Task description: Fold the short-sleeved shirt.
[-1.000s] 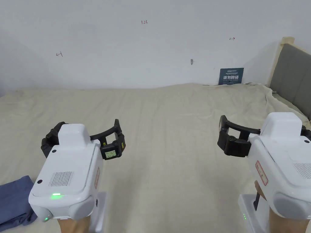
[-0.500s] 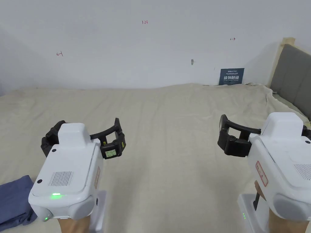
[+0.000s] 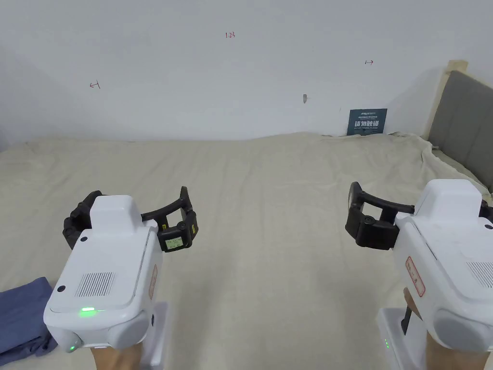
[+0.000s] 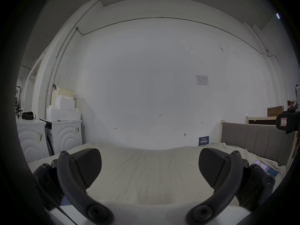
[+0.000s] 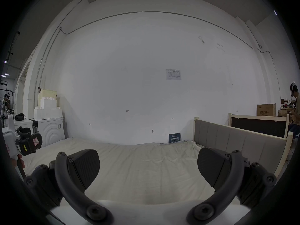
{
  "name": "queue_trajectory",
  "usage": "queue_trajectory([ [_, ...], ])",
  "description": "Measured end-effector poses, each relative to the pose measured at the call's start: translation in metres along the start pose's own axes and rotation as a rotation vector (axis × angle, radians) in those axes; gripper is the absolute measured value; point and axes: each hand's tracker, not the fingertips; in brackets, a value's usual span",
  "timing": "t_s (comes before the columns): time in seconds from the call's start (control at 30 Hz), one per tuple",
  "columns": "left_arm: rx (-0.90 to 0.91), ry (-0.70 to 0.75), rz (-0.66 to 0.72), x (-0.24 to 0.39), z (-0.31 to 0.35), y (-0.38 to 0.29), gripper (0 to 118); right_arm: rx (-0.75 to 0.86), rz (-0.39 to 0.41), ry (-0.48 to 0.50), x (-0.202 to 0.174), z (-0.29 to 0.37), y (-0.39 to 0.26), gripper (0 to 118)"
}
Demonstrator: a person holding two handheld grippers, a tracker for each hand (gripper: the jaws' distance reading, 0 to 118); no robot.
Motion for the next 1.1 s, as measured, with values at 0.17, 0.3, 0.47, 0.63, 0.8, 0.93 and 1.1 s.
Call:
queue_trajectory([
  [0.17,0.001,0.002,-0.005,0.0001,0.0004,0.0,118,0.001,0.002,-0.001,0.0008,0.0,-0.0005,118],
  [0.3,0.002,0.004,0.001,-0.0004,0.0006,0.0,118,-0.002,0.001,0.0,0.0012,-0.0007,-0.0002,118],
  [0.47,0.002,0.005,-0.003,-0.0004,0.0009,0.0001,118,0.004,0.003,0.0,0.0005,0.0003,0.0009,118],
  [0.63,0.004,0.004,0.001,-0.0009,0.0019,0.0004,118,0.008,0.003,-0.002,0.0004,0.0003,0.0012,118],
  [0.8,0.0,0.004,-0.004,-0.0009,0.0023,-0.0003,118,0.008,-0.001,0.001,-0.0007,0.0016,0.0021,118],
  [0.93,0.004,0.005,-0.004,-0.0014,0.0038,0.0007,118,0.006,0.001,-0.002,-0.0005,0.001,0.0006,118],
  [1.1,0.001,0.006,0.006,-0.0031,0.0031,0.0007,118,0.005,0.002,-0.003,0.0008,-0.0002,-0.0017,118],
])
